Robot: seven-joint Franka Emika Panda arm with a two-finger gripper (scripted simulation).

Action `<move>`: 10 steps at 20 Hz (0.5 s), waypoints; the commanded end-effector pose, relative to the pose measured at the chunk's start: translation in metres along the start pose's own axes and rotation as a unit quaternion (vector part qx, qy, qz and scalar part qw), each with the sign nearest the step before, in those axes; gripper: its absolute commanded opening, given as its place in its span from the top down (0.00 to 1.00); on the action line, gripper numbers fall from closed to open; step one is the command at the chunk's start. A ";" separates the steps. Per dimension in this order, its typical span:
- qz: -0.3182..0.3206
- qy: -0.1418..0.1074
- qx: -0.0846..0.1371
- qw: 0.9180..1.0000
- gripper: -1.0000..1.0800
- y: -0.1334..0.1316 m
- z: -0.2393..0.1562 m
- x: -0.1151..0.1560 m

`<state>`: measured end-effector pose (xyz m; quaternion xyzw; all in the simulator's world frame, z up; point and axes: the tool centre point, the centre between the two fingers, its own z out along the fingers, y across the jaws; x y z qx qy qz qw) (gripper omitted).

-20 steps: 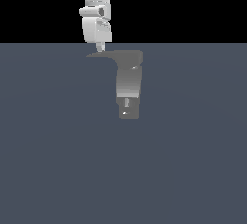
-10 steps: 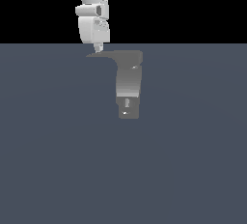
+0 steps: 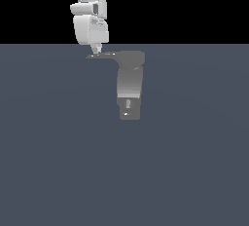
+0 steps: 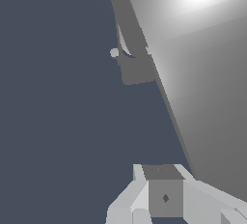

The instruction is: Turn on the faucet by rotating a designated handle.

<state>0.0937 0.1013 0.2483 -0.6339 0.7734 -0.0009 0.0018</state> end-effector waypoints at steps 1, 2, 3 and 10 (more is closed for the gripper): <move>0.000 0.001 -0.002 1.000 1.00 0.009 0.000 0.001; 0.000 0.001 -0.002 1.000 1.00 0.011 0.000 0.000; 0.000 0.001 -0.002 1.000 1.00 0.014 0.000 0.000; 0.000 0.001 -0.002 1.000 1.00 0.034 0.000 -0.001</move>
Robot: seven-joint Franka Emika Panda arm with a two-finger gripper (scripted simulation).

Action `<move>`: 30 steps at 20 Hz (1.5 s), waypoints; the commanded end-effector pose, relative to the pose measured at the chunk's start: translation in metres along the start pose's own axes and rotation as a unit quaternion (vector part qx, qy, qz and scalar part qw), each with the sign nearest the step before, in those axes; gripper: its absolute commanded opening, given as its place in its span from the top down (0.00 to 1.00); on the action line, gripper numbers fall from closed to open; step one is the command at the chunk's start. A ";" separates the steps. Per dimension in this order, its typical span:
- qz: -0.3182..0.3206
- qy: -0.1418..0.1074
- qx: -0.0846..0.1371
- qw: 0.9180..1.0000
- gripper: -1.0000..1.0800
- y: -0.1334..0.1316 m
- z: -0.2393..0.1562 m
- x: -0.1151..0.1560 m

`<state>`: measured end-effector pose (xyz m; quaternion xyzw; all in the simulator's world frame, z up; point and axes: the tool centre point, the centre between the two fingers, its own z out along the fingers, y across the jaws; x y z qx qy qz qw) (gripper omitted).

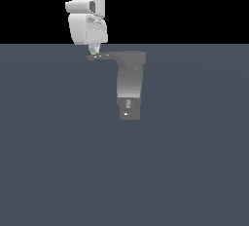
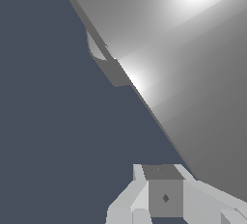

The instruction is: Turn on the faucet by rotating a designated handle.

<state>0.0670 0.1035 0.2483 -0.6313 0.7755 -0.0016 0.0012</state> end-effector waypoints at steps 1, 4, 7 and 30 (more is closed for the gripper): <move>-0.003 0.000 -0.002 1.000 1.00 0.011 0.000 -0.004; -0.003 0.000 -0.002 1.000 1.00 0.020 0.000 -0.004; -0.003 0.000 -0.002 1.000 1.00 0.029 0.000 -0.005; -0.002 0.000 -0.001 1.000 1.00 0.073 0.000 0.036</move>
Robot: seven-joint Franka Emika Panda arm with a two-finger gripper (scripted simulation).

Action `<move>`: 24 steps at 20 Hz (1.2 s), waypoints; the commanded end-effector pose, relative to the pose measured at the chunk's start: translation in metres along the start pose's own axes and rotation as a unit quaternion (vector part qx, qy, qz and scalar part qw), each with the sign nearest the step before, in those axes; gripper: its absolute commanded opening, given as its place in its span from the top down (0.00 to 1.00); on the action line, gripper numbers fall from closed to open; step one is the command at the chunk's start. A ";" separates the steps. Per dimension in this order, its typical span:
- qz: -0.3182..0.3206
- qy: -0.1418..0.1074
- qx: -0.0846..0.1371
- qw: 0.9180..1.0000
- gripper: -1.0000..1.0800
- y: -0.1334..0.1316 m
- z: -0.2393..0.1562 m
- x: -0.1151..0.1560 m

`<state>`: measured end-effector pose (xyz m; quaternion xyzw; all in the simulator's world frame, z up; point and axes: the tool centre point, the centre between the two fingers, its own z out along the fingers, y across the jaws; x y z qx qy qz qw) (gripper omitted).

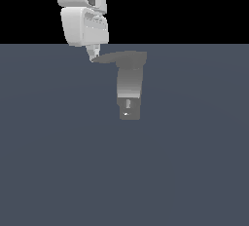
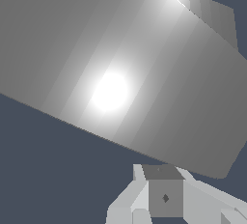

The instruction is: Turn on the faucet by rotating a designated handle.

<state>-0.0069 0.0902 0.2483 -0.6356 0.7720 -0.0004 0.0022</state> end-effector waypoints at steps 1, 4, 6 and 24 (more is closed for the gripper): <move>0.004 0.001 -0.001 1.000 1.00 0.006 0.000 0.010; 0.004 0.001 -0.001 1.000 1.00 0.013 0.000 0.016; 0.003 0.001 -0.001 1.000 1.00 0.018 0.000 0.020; 0.000 0.001 -0.001 1.000 1.00 0.042 0.000 0.065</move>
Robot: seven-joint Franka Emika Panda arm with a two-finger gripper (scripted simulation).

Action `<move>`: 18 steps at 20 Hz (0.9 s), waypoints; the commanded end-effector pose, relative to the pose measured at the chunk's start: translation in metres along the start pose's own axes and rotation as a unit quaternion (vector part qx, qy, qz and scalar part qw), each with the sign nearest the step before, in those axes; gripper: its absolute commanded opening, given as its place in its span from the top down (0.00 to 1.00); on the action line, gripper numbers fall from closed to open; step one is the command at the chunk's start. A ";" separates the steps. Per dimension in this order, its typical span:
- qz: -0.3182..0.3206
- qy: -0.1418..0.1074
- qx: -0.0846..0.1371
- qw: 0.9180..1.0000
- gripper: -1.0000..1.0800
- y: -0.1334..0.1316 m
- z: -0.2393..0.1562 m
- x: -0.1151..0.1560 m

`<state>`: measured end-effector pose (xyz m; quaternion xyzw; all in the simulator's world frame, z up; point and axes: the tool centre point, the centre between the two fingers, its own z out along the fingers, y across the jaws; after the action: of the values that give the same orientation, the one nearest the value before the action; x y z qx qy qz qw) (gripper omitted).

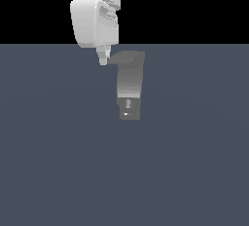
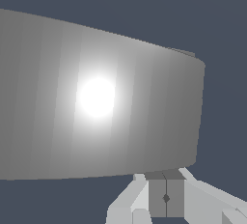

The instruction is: Turn on the faucet by rotating a designated handle.

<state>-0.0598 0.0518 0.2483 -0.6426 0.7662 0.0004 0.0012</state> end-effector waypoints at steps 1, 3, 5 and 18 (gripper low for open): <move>0.009 0.001 0.000 1.000 1.00 -0.001 0.000 0.023; 0.010 0.001 0.000 1.000 1.00 -0.001 0.000 0.033; 0.010 0.001 0.000 1.000 1.00 0.000 0.000 0.044; -0.001 0.001 0.000 1.000 1.00 0.002 0.000 0.087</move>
<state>-0.0781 -0.0307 0.2484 -0.6435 0.7654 -0.0001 0.0007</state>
